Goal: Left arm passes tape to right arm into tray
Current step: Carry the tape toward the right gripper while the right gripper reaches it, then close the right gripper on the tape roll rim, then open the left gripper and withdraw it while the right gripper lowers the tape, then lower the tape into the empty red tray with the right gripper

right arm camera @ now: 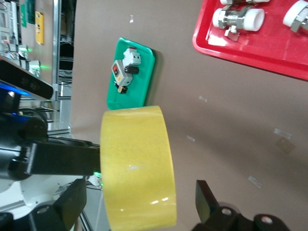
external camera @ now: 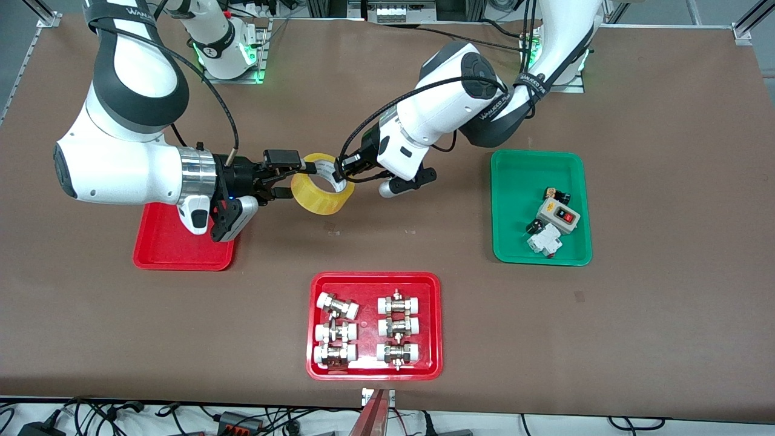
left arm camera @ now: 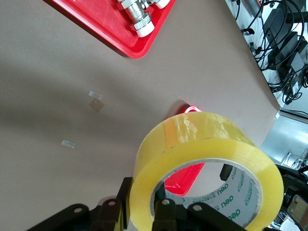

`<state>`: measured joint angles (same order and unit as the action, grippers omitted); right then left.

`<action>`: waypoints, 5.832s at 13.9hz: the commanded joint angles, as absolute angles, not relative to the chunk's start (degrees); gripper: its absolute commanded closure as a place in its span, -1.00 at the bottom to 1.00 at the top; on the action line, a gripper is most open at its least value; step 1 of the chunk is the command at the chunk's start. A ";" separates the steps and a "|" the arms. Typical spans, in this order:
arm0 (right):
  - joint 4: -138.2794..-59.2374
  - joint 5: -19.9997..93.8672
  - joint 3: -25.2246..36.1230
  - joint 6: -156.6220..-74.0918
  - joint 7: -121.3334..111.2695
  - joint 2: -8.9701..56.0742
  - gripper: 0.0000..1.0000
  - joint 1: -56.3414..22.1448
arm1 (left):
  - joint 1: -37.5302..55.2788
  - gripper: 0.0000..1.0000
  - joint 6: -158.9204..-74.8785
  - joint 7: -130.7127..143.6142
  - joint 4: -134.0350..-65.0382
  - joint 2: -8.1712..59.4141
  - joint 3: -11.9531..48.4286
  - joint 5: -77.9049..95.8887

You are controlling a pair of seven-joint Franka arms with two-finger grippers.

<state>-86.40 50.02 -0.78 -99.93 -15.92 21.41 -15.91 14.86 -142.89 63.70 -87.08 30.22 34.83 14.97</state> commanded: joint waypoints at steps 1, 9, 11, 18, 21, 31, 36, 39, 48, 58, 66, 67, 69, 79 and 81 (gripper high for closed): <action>-85.25 53.69 -0.62 -99.93 -16.61 22.41 -1.00 -16.00 | 14.24 0.89 -142.65 62.84 -86.92 29.79 35.60 17.05; -85.25 54.49 -0.53 -99.76 -18.20 23.47 -0.60 -15.47 | 14.24 0.89 -142.73 62.75 -86.92 29.79 35.60 17.05; -85.25 54.58 -0.53 -99.58 -17.84 23.47 -0.12 -15.47 | 14.24 0.88 -142.73 62.75 -87.01 29.79 35.60 17.05; -85.25 54.58 -0.44 -99.40 -18.19 23.47 0.34 -15.29 | 14.33 0.80 -142.73 62.75 -87.10 29.79 35.60 17.05; -85.25 54.58 -0.44 -99.40 -18.37 23.47 0.34 -15.29 | 14.33 -1.00 -142.56 63.10 -87.19 29.71 35.51 17.05; -85.61 53.61 0.09 -99.14 -18.90 23.91 0.35 -10.64 | 6.69 -1.00 -131.60 57.58 -92.99 20.49 35.25 16.27; -86.83 47.83 0.09 -98.44 -18.90 27.51 0.34 -4.32 | -2.09 -1.00 -114.11 53.53 -93.25 16.18 34.98 6.53; -89.20 47.02 0.09 -96.07 -18.63 28.73 0.34 0.95 | -6.76 -1.00 -108.82 49.41 -93.16 13.28 34.89 3.43; -93.16 42.36 0.09 -86.23 -31.61 35.85 0.34 18.35 | -3.54 -1.00 -96.52 23.42 -92.64 6.25 16.22 0.79; -94.31 40.78 0.00 -87.27 -44.91 41.57 0.34 23.03 | 2.20 -1.00 -94.92 -2.82 -92.29 -0.61 -4.13 -4.13; -93.78 41.57 0.00 -88.59 -48.78 44.12 0.32 23.12 | 2.02 -1.00 -91.14 2.19 -85.08 -0.62 -3.69 -3.34; -93.78 41.57 0.00 -88.94 -48.78 44.21 0.32 23.12 | 2.20 -1.00 -91.14 2.63 -84.38 -0.44 -3.78 -3.25; -93.78 41.66 0.00 -89.21 -48.78 45.00 0.28 23.12 | 2.72 -1.00 -90.62 3.43 -84.46 0.35 -3.78 -3.42; -90.62 40.17 -0.18 -91.22 -48.87 45.18 -1.00 21.98 | 1.93 -1.00 -85.78 2.55 -82.27 1.23 -4.31 -1.41; -90.35 38.07 -0.18 -93.50 -48.78 44.91 -1.00 21.10 | 1.93 -1.00 -85.69 2.64 -82.18 0.88 -4.22 -1.41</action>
